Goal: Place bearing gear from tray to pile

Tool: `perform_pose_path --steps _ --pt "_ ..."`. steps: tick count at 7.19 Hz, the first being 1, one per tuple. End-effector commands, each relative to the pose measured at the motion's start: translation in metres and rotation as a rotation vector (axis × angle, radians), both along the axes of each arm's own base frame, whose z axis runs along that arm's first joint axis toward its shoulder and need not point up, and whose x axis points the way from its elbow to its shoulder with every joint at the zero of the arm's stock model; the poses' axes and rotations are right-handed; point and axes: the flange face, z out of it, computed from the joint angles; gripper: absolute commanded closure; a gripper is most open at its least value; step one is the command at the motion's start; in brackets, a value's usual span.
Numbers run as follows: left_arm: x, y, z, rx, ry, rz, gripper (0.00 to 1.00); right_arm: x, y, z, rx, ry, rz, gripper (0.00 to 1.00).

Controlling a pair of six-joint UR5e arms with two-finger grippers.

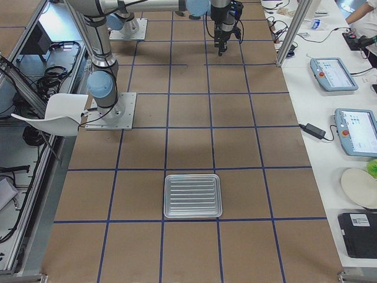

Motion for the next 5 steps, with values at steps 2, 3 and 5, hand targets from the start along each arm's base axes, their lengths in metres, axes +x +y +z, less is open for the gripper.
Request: perform_pose_path --steps 2,3,5 --pt "0.068 -0.025 0.056 -0.007 -0.096 -0.022 1.0 0.0 0.0 0.0 0.002 0.001 0.001 0.0" --pt "0.115 -0.036 0.086 0.005 -0.106 -0.038 1.0 0.0 0.0 0.0 0.0 0.001 0.002 0.0" --pt "0.217 -0.033 0.119 0.036 -0.089 -0.081 1.0 0.0 0.0 0.0 0.001 0.001 0.003 0.0"
